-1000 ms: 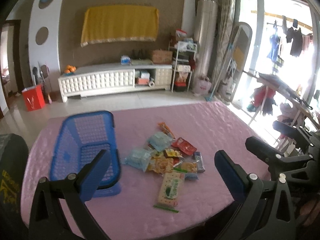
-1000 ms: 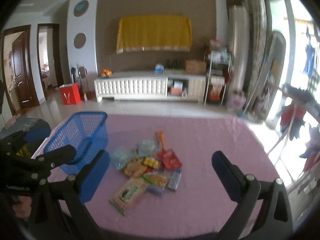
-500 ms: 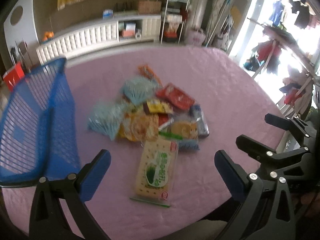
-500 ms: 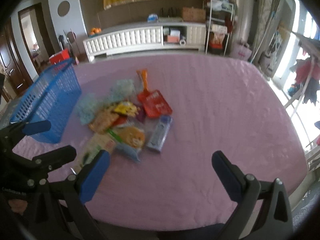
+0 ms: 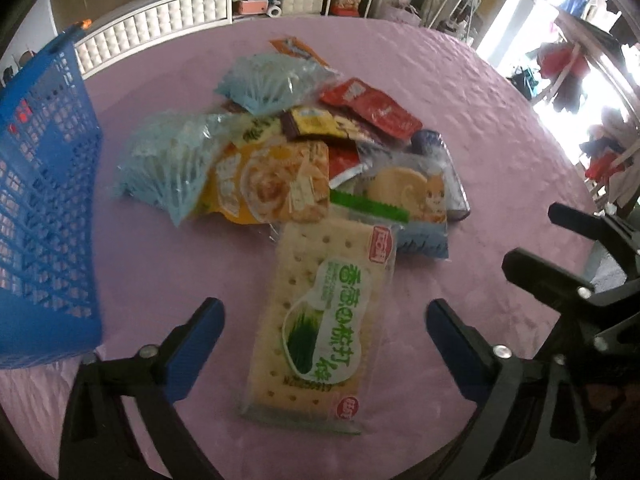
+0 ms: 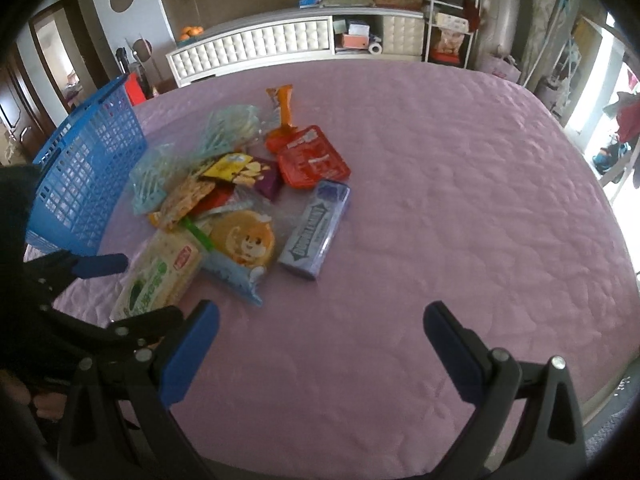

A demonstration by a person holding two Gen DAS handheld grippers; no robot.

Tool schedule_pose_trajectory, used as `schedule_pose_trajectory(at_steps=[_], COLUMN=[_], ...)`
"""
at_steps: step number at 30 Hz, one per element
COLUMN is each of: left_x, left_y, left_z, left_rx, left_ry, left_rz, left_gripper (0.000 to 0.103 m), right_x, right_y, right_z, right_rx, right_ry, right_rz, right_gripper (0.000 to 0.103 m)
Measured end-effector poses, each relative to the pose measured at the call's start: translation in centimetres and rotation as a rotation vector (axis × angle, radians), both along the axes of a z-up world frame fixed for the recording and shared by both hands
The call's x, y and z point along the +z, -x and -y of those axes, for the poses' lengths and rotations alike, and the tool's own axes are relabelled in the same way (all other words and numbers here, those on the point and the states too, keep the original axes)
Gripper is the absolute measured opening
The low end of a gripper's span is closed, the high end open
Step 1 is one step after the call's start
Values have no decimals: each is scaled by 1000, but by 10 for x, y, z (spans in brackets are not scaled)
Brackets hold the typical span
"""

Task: Organize snacks
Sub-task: 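Grasp the green cracker pack with left tool while right tool grasps cat bun, then carry both packs over the blue basket and open both tools to drop them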

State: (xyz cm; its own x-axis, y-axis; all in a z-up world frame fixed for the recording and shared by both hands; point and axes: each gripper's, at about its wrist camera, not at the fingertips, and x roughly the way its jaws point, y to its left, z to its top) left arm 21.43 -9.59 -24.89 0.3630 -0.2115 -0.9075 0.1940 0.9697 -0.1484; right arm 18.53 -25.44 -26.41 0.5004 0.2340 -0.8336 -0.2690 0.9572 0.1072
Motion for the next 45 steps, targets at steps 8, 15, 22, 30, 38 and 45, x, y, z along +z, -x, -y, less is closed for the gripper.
schedule_pose_trajectory(at_steps=[8, 15, 22, 30, 38, 45], left_x=[-9, 13, 49, 56, 45, 47], left_y=[-1, 11, 17, 10, 10, 11], left_z=[-8, -32, -44, -47, -57, -48], left_rx=[16, 78, 104, 115, 126, 139], left_ry=[29, 84, 64, 53, 64, 63], left_rz=[-6, 56, 165, 206, 203, 213], left_gripper=[55, 54, 54, 54, 54, 54], right_x=[6, 17, 7, -15, -25, -23], right_y=[-4, -18, -41, -57, -64, -57], right_z=[-7, -27, -55, -75, -100, -91], right_rx=[16, 103, 106, 79, 103, 66], right_ry=[2, 4, -28, 12, 171, 87], right_rz=[-2, 8, -72, -130, -63, -73], right_gripper=[103, 100, 88, 80, 74, 57])
